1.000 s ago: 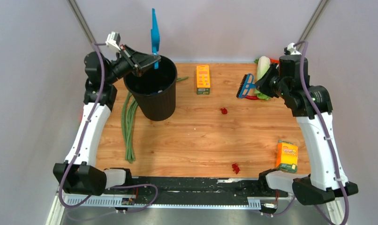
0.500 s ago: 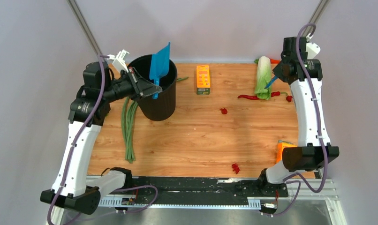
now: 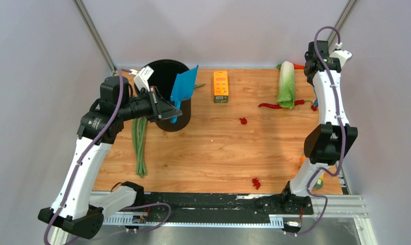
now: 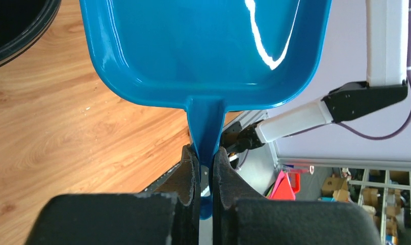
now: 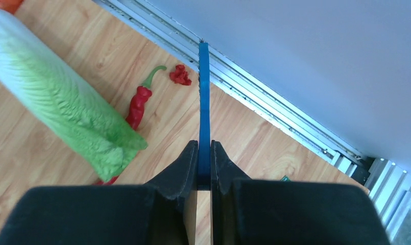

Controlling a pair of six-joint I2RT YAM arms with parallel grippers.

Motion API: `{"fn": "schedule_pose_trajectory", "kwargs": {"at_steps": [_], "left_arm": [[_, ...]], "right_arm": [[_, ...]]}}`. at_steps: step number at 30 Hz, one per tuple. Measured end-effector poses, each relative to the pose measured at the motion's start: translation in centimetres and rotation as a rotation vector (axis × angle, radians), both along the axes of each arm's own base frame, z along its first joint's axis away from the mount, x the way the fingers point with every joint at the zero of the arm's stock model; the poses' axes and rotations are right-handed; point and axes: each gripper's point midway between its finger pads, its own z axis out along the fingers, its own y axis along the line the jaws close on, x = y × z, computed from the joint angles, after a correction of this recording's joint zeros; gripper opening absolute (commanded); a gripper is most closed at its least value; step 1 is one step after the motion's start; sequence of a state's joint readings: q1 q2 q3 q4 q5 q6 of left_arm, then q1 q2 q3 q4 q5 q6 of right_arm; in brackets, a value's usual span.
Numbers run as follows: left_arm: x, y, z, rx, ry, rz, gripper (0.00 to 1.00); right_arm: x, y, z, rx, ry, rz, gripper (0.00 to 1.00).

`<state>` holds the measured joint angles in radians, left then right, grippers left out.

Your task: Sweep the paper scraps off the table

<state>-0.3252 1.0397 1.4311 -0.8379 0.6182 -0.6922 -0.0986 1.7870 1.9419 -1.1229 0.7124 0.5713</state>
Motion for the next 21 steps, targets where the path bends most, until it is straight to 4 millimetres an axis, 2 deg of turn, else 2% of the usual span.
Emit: {"fn": "schedule_pose_trajectory", "kwargs": {"at_steps": [5, 10, 16, 21], "left_arm": [[0.2, 0.0, -0.6, 0.011, 0.026, 0.008, 0.0], [1.6, -0.5, -2.0, 0.033, 0.083, 0.007, 0.0], [3.9, -1.6, -3.5, 0.073, 0.142, 0.013, 0.0], [4.4, -2.7, -4.0, 0.09, 0.16, 0.002, 0.0]], "right_arm": [[2.3, -2.9, -3.5, -0.005, 0.074, -0.036, 0.0], [5.5, -4.7, -6.0, 0.01, 0.089, -0.024, 0.0], [8.1, -6.5, -5.9, -0.005, 0.055, -0.013, 0.0], [9.2, -7.4, -4.8, -0.022, 0.007, -0.008, 0.0]]}}
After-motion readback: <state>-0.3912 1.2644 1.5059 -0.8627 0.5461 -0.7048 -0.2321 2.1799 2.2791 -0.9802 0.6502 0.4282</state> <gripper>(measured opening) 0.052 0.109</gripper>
